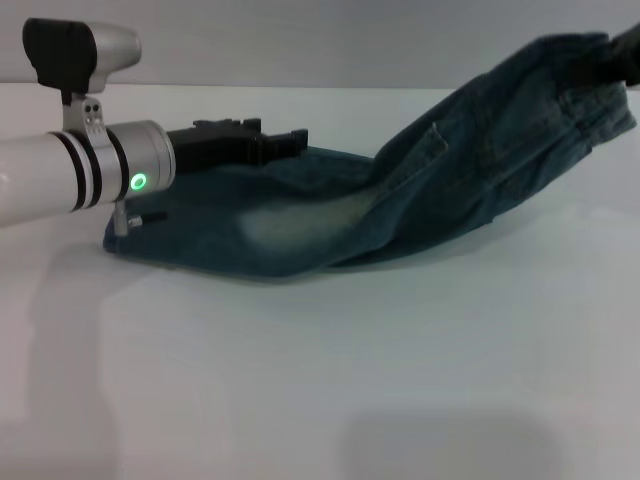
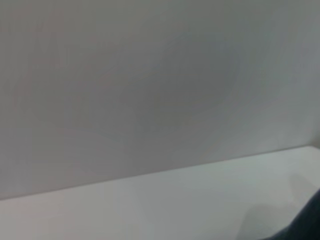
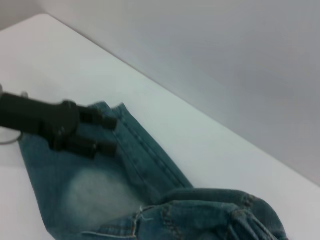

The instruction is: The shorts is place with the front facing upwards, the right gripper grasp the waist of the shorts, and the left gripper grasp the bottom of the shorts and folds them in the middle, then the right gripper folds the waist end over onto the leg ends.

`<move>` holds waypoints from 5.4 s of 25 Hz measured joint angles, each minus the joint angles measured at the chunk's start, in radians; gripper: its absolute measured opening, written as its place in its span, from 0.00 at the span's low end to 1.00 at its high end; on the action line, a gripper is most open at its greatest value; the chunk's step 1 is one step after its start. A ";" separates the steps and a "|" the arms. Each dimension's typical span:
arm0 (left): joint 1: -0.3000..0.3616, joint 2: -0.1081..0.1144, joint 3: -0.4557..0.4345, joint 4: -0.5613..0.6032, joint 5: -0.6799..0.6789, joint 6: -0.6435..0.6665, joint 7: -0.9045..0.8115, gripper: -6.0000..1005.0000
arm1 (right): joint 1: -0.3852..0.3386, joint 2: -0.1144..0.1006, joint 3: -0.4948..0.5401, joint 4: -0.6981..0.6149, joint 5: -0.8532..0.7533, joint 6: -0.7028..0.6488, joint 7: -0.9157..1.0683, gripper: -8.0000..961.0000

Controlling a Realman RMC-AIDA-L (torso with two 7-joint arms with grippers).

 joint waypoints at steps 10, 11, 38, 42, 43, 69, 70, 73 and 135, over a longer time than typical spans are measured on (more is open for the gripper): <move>0.016 -0.003 0.111 -0.006 -0.023 -0.068 0.005 0.80 | 0.083 -0.017 0.003 -0.010 0.038 -0.027 0.036 0.03; 0.016 -0.003 0.120 -0.006 -0.032 -0.068 0.007 0.80 | 0.089 -0.017 0.003 -0.010 0.038 -0.029 0.039 0.03; 0.055 -0.007 0.756 0.105 -0.565 -0.095 0.052 0.80 | 0.205 -0.010 -0.027 0.118 0.114 0.055 0.032 0.07; 0.065 -0.007 0.830 0.131 -0.609 -0.104 0.052 0.80 | 0.210 -0.010 -0.047 0.135 0.114 0.069 0.031 0.07; 0.068 -0.007 0.843 0.138 -0.618 -0.106 0.052 0.80 | 0.211 -0.010 -0.051 0.140 0.114 0.072 0.031 0.07; 0.240 0.035 0.432 0.154 -0.397 -0.033 0.044 0.80 | 0.207 0.000 -0.071 0.248 0.133 0.078 -0.031 0.11; 0.246 0.035 0.400 0.156 -0.395 -0.035 0.049 0.80 | 0.207 0.003 -0.079 0.250 0.140 0.076 -0.036 0.11; 0.259 0.034 0.305 0.155 -0.394 -0.041 0.083 0.80 | 0.204 0.013 -0.129 0.252 0.173 0.076 -0.048 0.12; 0.254 0.015 0.030 0.097 -0.405 -0.114 0.295 0.80 | 0.119 0.072 -0.449 0.689 0.053 0.101 -0.190 0.63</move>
